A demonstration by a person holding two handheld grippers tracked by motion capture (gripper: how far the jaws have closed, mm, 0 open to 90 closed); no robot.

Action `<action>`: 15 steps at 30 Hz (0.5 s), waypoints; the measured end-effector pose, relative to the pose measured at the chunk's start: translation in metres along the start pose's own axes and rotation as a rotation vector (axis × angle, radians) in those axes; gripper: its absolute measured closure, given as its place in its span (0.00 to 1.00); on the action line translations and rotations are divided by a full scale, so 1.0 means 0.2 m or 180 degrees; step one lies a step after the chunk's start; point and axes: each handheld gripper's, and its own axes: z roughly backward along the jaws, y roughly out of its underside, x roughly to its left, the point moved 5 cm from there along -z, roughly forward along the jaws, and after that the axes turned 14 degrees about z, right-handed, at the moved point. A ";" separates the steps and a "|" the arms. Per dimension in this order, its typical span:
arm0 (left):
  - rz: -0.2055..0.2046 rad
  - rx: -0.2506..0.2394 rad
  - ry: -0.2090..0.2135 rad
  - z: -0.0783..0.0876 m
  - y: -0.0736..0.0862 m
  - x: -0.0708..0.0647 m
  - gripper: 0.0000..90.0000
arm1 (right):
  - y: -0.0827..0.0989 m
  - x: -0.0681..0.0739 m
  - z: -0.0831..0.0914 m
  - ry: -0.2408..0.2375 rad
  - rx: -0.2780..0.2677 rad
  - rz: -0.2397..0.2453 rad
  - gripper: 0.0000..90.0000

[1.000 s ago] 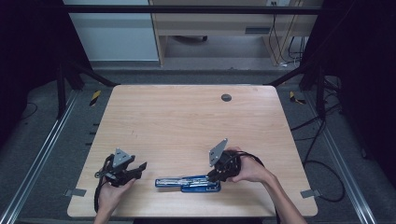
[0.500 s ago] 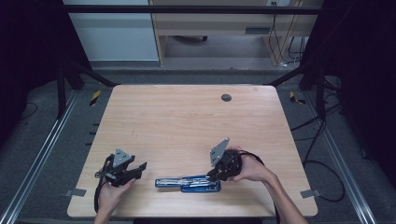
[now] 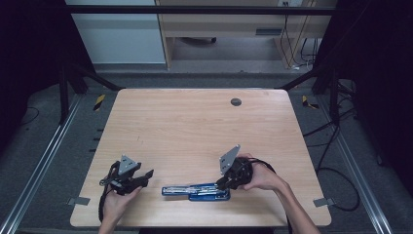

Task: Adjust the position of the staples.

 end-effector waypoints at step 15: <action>0.0003 -0.0009 0.0002 0.00 0.00 0.00 0.47 | -0.02 0.00 0.01 0.0062 -0.0064 -0.0080 0.83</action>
